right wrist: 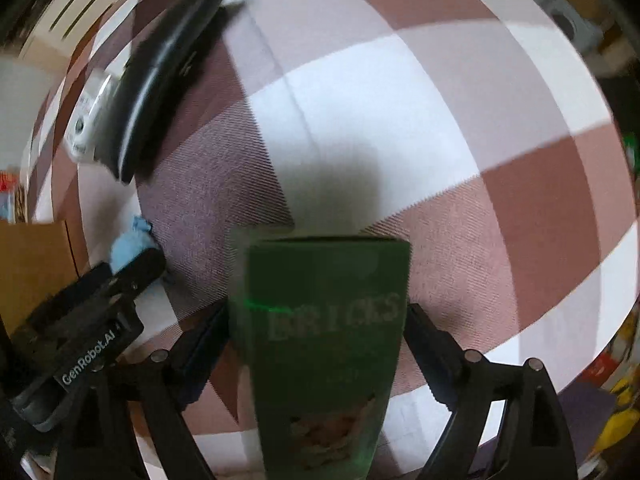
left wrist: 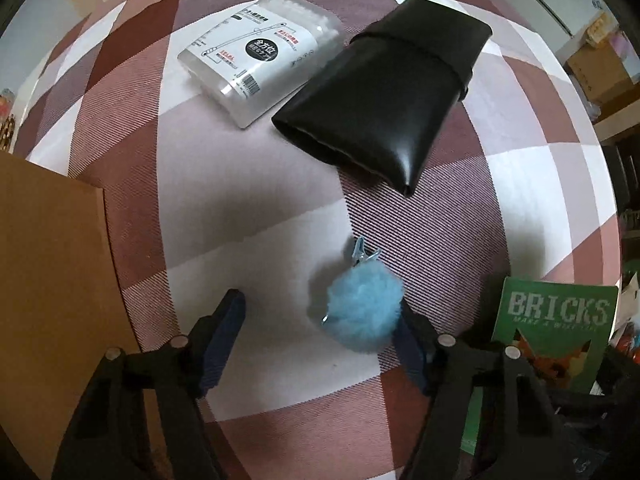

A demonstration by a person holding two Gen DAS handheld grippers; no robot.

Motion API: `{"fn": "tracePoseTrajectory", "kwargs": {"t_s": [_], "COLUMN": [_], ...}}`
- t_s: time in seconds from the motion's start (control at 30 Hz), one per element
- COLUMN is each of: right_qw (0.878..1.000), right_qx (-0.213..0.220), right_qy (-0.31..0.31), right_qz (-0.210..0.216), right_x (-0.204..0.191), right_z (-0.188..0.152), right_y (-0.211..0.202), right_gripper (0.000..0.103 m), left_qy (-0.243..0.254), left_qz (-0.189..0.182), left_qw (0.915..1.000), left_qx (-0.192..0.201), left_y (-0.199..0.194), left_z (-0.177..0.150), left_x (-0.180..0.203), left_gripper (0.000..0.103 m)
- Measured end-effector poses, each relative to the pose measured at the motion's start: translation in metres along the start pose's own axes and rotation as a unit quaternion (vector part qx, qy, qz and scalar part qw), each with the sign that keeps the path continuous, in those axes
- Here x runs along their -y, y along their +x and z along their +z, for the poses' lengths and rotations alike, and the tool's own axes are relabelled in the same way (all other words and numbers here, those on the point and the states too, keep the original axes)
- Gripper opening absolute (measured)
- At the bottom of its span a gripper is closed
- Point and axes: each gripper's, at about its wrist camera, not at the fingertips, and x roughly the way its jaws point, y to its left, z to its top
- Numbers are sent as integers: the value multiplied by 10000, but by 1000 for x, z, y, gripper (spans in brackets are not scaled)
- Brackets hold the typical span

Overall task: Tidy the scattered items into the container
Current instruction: 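Grasp the blue pom-pom with the left tool while the right tool grasps the green BRICKS box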

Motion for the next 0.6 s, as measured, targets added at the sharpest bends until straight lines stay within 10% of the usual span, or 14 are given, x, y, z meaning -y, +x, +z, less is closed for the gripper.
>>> {"fn": "tracePoseTrajectory", "kwargs": {"t_s": [0.17,0.3,0.6], "right_qw": [9994,9983,9966], "right_qx": [-81,-43,258], "right_qy": [-334,-484,-254], "right_qz": [-9,309,742], "right_x": [0,6,40], "right_z": [-7,-9,-11], "right_y": [3,-3,-42], "right_gripper": [80,48,43], "left_qy": [-32,-90,-209], "left_qz": [-136,-236,-435], "left_qw": [9999,9997,9988], "left_qx": [-40,-70,-58], "left_y": [-5,-8,-19], "left_z": [-1,-3,-10], "left_x": [-3,-7,-15], "left_gripper": [52,43,29]}}
